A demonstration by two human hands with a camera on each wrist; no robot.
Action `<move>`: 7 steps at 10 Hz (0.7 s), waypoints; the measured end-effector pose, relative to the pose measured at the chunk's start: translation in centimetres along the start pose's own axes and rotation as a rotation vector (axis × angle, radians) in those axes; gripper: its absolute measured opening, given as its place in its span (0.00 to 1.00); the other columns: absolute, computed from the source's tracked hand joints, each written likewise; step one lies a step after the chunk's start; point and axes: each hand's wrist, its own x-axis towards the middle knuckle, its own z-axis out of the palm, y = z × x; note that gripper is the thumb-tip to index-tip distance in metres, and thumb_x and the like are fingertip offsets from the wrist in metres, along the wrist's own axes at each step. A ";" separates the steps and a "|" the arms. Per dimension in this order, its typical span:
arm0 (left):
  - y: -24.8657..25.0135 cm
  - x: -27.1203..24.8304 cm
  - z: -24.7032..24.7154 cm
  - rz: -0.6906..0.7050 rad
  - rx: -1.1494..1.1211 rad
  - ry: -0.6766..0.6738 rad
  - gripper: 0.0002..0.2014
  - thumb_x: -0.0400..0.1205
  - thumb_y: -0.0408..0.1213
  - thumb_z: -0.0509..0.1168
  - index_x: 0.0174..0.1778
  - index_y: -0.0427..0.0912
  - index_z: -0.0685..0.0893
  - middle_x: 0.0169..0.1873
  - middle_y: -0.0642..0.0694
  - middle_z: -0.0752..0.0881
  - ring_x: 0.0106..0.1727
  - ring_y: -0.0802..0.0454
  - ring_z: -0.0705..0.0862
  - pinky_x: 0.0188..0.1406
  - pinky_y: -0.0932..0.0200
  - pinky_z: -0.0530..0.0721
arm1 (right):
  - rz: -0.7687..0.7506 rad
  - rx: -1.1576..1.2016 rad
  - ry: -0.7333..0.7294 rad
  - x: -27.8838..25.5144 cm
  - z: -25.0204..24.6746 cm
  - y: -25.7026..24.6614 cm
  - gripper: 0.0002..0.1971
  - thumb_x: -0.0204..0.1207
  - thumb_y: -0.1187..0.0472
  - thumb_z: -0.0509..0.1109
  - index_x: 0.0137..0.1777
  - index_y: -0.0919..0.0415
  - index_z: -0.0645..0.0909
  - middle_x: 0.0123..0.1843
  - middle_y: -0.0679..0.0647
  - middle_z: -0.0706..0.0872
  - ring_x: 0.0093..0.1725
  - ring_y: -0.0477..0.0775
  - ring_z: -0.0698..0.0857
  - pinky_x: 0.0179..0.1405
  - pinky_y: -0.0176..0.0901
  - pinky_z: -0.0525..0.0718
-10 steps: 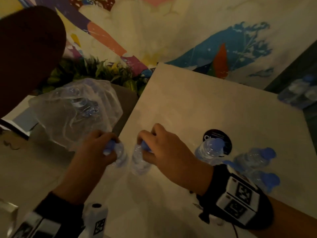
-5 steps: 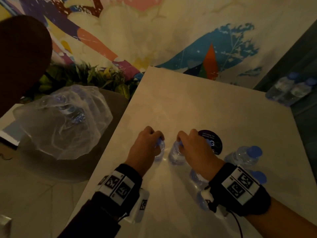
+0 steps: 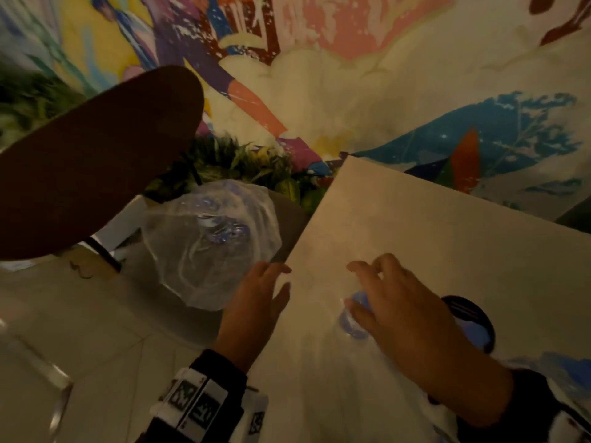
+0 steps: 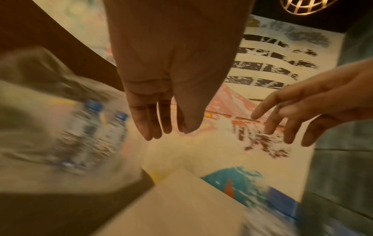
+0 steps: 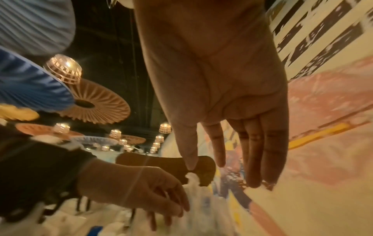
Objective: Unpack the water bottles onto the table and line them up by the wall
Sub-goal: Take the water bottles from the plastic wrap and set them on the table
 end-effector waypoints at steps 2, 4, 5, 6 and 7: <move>-6.9 0.9 -6.2 -0.188 0.012 0.164 0.10 0.78 0.37 0.61 0.54 0.41 0.79 0.51 0.37 0.83 0.50 0.40 0.83 0.48 0.47 0.82 | -0.304 0.067 -0.060 5.8 3.7 -8.5 0.22 0.78 0.51 0.64 0.71 0.53 0.67 0.64 0.59 0.75 0.60 0.61 0.79 0.55 0.54 0.80; -10.6 5.2 -8.5 -0.264 0.042 0.087 0.20 0.82 0.36 0.59 0.71 0.42 0.69 0.67 0.37 0.76 0.67 0.40 0.75 0.65 0.50 0.74 | -0.400 0.118 -0.057 15.7 9.7 -12.8 0.22 0.78 0.58 0.64 0.70 0.64 0.68 0.69 0.66 0.75 0.67 0.65 0.75 0.68 0.55 0.74; -12.9 8.3 -7.8 -0.215 0.056 0.063 0.23 0.81 0.35 0.61 0.72 0.41 0.66 0.70 0.35 0.74 0.70 0.38 0.72 0.69 0.47 0.72 | -0.324 0.022 -0.027 21.8 11.5 -13.0 0.27 0.78 0.57 0.63 0.74 0.66 0.63 0.75 0.68 0.70 0.72 0.68 0.69 0.75 0.59 0.67; -14.2 11.2 -7.7 -0.202 0.142 0.058 0.25 0.79 0.35 0.63 0.72 0.39 0.65 0.70 0.34 0.72 0.70 0.36 0.71 0.68 0.42 0.72 | -0.210 -0.034 0.014 27.1 12.1 -12.6 0.34 0.75 0.51 0.64 0.77 0.63 0.56 0.80 0.68 0.62 0.76 0.71 0.64 0.74 0.65 0.67; -15.4 13.9 -7.5 -0.143 0.247 0.002 0.29 0.78 0.35 0.64 0.74 0.36 0.62 0.71 0.33 0.70 0.71 0.35 0.71 0.70 0.44 0.71 | -0.137 -0.006 -0.017 30.2 11.6 -12.2 0.30 0.76 0.55 0.62 0.76 0.62 0.58 0.78 0.68 0.65 0.73 0.71 0.67 0.70 0.66 0.73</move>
